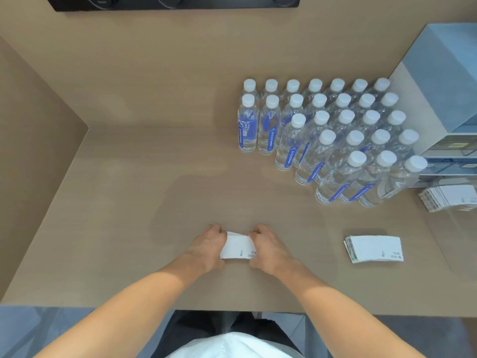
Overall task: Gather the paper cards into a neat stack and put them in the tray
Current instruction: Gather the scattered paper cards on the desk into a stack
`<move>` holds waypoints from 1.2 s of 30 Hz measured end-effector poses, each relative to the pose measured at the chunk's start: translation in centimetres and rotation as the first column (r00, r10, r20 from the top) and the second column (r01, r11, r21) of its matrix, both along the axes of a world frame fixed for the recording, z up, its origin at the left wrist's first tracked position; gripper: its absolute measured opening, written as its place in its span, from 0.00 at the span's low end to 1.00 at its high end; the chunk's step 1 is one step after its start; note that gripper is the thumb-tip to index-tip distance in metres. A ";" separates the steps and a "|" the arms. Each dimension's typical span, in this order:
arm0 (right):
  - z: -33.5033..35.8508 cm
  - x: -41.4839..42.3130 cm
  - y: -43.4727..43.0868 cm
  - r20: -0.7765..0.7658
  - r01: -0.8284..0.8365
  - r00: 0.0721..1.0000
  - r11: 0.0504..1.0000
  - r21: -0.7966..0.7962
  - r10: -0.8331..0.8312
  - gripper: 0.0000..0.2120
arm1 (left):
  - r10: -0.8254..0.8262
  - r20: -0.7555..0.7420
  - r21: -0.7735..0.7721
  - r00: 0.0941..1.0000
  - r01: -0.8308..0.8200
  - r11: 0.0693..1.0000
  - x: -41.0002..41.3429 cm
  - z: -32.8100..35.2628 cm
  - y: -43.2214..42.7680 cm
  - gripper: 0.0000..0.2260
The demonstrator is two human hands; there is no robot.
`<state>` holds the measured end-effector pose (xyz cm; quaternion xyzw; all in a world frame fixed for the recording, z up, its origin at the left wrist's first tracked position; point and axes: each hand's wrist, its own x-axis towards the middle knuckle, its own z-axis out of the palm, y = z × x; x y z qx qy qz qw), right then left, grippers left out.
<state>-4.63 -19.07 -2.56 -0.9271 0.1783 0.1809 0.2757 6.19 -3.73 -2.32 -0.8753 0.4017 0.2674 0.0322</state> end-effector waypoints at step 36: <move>8.2 -15.5 -7.5 -0.109 0.297 0.940 0.933 -0.204 -0.324 0.20 | -0.435 -0.104 -0.205 0.894 0.409 0.889 -9.6 5.2 -12.6 0.15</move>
